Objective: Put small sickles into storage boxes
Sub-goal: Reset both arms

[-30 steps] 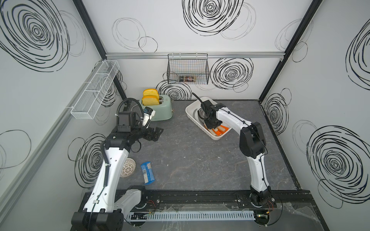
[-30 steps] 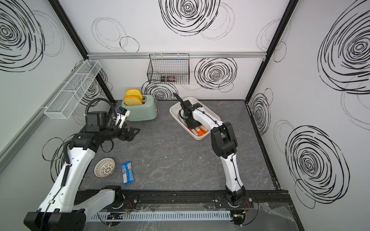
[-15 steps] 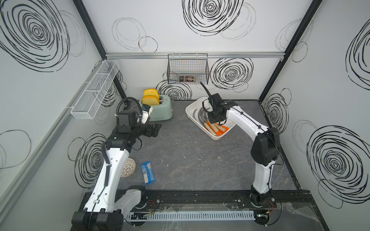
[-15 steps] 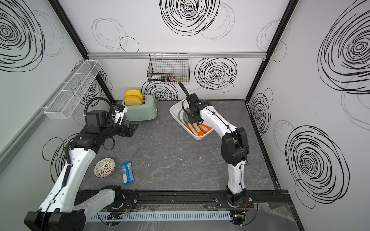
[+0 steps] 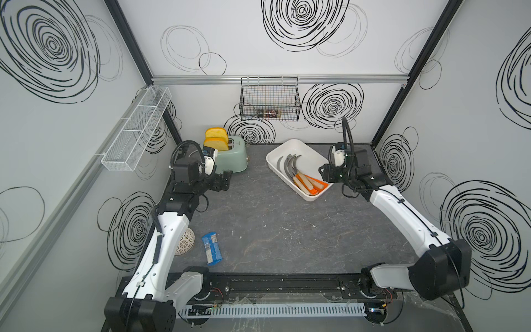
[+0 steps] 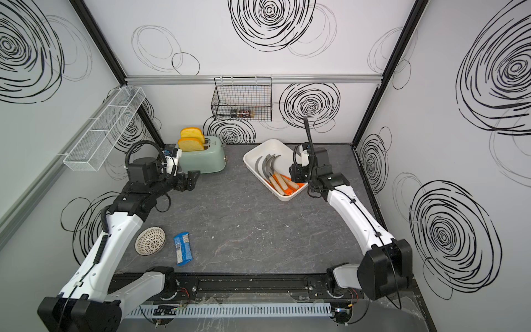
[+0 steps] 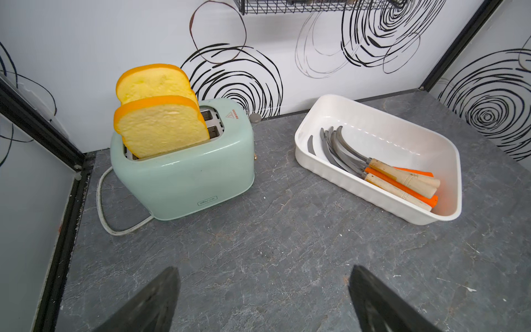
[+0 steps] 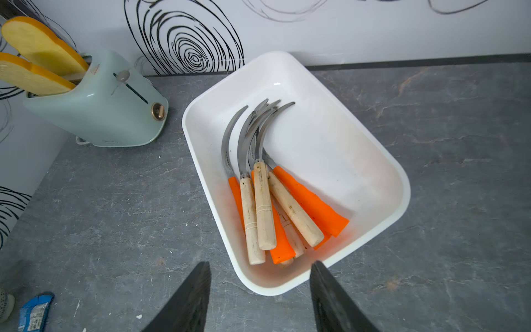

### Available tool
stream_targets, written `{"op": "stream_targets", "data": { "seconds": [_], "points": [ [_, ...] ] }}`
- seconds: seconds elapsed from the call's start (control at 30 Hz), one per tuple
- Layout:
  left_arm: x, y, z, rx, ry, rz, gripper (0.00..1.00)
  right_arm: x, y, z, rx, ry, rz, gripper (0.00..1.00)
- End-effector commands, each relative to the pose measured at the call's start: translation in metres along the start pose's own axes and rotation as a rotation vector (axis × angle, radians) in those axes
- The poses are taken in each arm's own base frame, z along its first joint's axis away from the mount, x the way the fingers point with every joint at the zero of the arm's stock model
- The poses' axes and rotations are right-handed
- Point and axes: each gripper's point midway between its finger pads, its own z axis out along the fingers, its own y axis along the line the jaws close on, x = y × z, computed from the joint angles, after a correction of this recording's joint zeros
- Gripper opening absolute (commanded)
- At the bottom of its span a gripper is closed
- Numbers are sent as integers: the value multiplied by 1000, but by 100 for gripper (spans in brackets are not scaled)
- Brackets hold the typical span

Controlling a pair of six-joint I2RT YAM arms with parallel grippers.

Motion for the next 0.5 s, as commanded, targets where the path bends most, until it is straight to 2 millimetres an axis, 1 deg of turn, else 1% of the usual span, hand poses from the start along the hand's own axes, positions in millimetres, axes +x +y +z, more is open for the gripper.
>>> {"op": "stream_targets", "data": {
  "seconds": [0.0, 0.03, 0.1, 0.13, 0.17, 0.37, 0.4, 0.47],
  "points": [
    [-23, 4, -3, -41, -148, 10, 96, -22, 2, -19, -57, -144, 5, 69],
    [-22, 6, -3, -52, -172, 14, 96, -20, -3, -23, -54, -156, 23, 75],
    [-19, 8, -3, -71, -224, 23, 96, -17, -11, -27, -51, -165, 47, 77],
    [-16, 11, -3, -88, -249, 23, 96, -15, -16, -28, -49, -164, 62, 82],
    [-13, 14, -3, -98, -271, 27, 96, -13, -20, -29, -45, -163, 71, 85],
    [-7, 18, -5, -113, -354, 39, 96, -14, -43, -42, 26, -253, 83, 89],
    [-6, 18, -4, -112, -356, 34, 96, -14, -48, -44, 54, -265, 88, 99],
    [-3, 19, -1, -99, -353, 15, 96, -13, -62, -47, 123, -283, 111, 98]
  ]
}}
